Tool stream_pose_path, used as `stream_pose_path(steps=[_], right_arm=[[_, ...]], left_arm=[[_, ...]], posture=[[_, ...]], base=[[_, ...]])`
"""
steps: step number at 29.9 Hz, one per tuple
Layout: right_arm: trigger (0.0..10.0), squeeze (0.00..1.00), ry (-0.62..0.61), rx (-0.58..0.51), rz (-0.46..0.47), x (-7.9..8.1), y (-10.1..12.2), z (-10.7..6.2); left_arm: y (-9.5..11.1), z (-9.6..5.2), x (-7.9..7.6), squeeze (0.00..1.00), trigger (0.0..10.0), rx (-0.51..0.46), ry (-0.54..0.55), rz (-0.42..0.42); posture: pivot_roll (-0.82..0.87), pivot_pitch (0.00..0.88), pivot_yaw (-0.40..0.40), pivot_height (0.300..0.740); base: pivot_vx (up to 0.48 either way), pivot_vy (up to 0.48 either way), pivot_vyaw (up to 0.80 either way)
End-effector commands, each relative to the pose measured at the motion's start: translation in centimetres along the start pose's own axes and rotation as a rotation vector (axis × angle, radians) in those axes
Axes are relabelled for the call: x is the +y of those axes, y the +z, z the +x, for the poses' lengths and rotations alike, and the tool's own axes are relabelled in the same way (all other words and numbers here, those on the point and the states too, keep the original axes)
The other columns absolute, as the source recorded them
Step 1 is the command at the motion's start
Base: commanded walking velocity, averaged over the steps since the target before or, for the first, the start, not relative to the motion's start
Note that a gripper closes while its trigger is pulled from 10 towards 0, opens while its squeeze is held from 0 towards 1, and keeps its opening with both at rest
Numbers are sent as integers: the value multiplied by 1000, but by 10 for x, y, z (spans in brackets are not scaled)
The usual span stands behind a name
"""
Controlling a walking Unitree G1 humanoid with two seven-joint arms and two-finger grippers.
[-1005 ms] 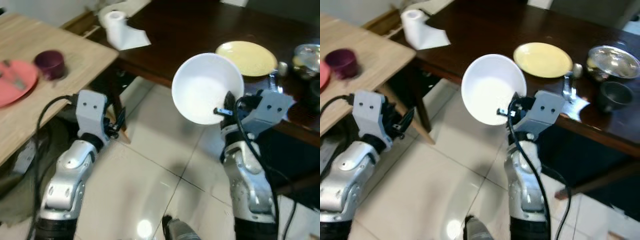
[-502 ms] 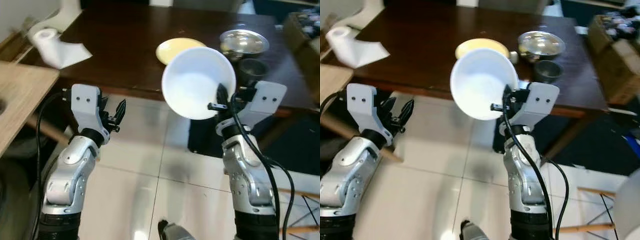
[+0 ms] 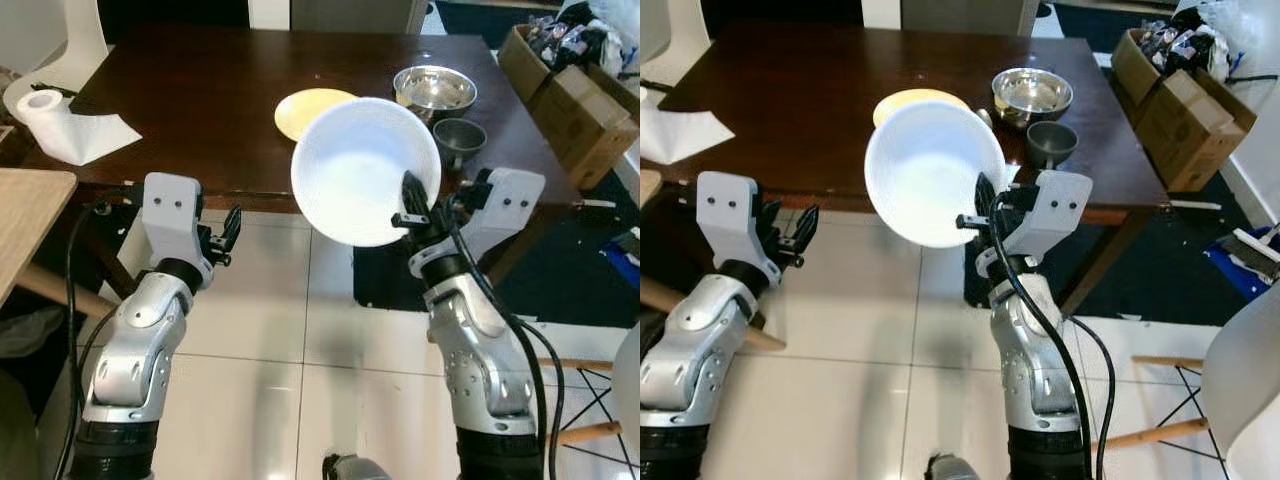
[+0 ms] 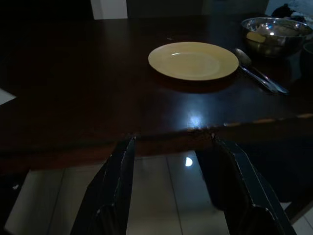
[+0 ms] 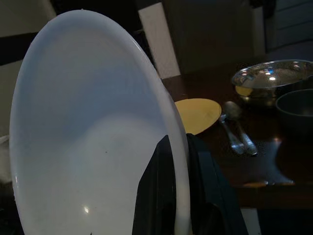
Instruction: Setting the table
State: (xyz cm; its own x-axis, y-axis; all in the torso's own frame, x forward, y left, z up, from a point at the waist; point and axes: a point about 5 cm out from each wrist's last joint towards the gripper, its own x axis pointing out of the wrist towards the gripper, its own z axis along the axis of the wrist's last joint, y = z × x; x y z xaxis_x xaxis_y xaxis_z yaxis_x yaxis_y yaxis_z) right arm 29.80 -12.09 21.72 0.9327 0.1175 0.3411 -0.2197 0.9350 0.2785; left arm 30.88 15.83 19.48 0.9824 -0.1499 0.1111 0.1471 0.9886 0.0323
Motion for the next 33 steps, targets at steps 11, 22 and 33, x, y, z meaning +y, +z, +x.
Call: stream_pose_path(steps=[11,22,33], right_arm=[[10000,0,59,-1,24,5,2,0],[10000,0,183,15,52,12,5,0],[10000,0,237,56,133,11,4,2]], left_arm=[[-3,-1,1,0,10000,-4,8,20],[11,-1,-6,0,10000,-78,-32,45],[15,1,-5,0,10000,-94,-37,67]], posture=[[-113,99,68,740],[-110,98,69,740],[-107,96,71,740]], base=[[480,0,0],[480,0,0],[430,0,0]])
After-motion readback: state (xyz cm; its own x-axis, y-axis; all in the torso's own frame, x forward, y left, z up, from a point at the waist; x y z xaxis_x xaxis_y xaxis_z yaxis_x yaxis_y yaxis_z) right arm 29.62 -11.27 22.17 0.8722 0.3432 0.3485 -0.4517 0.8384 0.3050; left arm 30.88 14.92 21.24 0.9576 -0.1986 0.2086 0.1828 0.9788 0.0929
